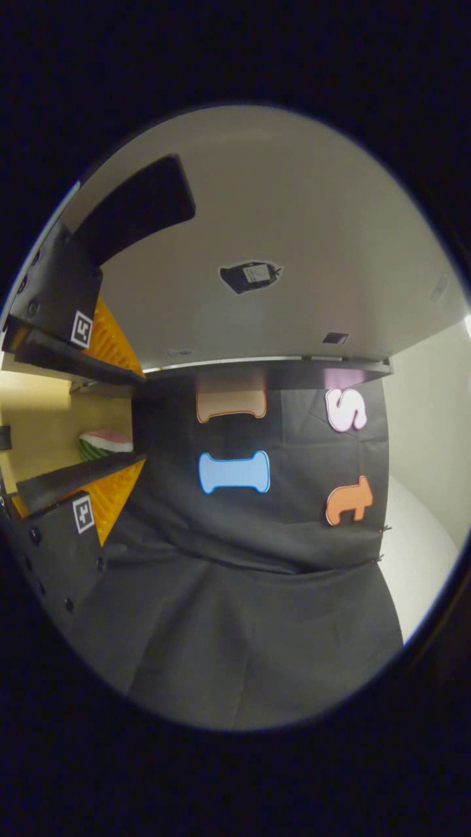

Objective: Open the shoe cabinet door, grab the shoes and put them into the shoe cabinet, then close the shoe cabinet door.

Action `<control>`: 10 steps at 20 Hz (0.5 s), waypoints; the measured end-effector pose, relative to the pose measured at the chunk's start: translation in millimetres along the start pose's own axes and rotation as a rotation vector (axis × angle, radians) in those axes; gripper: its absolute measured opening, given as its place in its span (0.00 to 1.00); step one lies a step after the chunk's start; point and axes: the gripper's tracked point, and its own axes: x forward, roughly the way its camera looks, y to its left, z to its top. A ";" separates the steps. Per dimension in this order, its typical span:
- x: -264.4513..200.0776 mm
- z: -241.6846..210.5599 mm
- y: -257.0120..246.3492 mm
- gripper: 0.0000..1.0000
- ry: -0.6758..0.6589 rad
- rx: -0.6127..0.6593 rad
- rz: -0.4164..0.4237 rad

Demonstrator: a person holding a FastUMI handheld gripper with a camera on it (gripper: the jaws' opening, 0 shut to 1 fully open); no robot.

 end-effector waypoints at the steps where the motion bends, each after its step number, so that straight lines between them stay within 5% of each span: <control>1: -0.9 -0.6 7.3 0.67 0.001 -0.001 0.001; 10: -1.4 -12.2 110.4 0.67 0.005 0.053 -0.008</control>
